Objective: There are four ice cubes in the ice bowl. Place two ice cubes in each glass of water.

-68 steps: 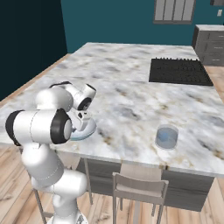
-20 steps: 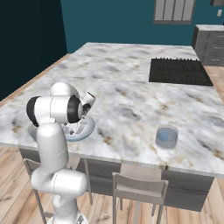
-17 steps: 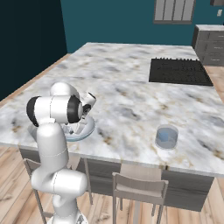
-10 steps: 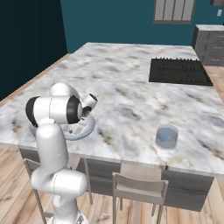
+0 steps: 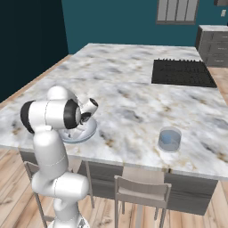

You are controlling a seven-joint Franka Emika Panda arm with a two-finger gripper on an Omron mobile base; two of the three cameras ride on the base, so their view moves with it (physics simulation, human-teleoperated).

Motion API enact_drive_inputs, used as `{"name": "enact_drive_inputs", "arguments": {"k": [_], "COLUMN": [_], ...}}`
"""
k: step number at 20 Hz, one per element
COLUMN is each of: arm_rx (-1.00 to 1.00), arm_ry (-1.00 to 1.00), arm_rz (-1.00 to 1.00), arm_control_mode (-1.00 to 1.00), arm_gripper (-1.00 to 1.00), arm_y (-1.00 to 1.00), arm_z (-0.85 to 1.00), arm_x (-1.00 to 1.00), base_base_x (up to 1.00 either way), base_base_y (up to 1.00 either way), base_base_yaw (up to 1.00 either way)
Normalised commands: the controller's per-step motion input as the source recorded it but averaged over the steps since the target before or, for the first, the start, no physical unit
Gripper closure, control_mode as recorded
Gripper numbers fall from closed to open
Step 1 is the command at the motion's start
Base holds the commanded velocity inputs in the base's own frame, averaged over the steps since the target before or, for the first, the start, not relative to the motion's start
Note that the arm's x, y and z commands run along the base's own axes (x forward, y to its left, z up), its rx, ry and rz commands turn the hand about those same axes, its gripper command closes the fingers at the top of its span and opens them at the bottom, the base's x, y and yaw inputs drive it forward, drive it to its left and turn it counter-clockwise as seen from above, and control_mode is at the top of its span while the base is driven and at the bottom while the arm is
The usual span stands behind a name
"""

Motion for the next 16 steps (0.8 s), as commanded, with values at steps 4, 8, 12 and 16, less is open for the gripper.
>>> {"name": "enact_drive_inputs", "arguments": {"k": [4,8,12,16], "arm_rx": [-0.01,0.0,0.0,0.0], "arm_ry": [0.0,0.0,0.0,0.0], "arm_rz": [-0.14,-0.13,-0.12,-0.12], "arm_control_mode": [-1.0,-1.0,-1.0,-1.0], "arm_gripper": [1.0,1.0,1.0,1.0], "arm_y": [0.14,0.05,0.0,0.0], "arm_z": [-0.01,-0.01,0.0,0.0], "arm_x": [0.0,0.0,0.0,0.0], "base_base_x": [0.0,0.0,0.0,0.0], "base_base_y": [0.0,0.0,0.0,0.0], "base_base_yaw": [0.0,0.0,0.0,0.0]}}
